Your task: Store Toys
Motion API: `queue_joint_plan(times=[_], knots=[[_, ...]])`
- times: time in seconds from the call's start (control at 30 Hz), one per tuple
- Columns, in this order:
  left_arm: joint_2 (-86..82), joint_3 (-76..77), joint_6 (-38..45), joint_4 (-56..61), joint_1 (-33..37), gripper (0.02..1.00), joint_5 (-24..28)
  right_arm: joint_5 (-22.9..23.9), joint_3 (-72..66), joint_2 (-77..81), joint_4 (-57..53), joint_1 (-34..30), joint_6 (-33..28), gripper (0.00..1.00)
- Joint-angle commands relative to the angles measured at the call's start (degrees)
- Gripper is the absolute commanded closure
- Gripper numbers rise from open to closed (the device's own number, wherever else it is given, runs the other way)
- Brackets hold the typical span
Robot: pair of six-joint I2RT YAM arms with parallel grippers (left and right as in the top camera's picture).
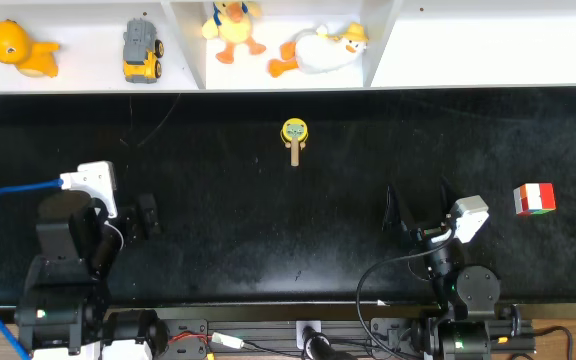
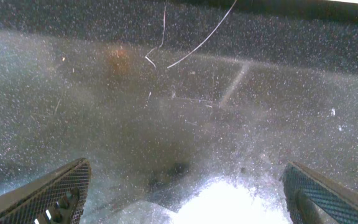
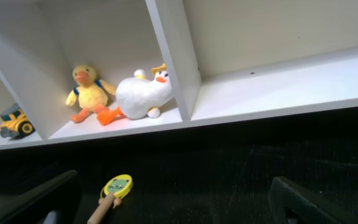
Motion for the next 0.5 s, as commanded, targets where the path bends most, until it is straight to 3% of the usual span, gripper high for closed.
queue_joint_plan(times=[0.03, 0.33, 0.5], knots=[[0.3, -0.7, -1.5, -0.1, -0.1, 0.02, -0.7, 0.2, -0.8, -0.5, 0.3, 0.5, 0.4, 0.007], [-2.0, -3.1, -1.5, 1.7, -0.2, 0.023, 0.5, 0.2, -0.8, -0.5, 0.4, 0.5, 0.4, 0.005], [-13.4, -15.3, -1.7, 17.3, 0.6, 0.02, 3.8, 0.2, -0.8, -0.5, 0.3, 0.5, 0.4, 0.005]])
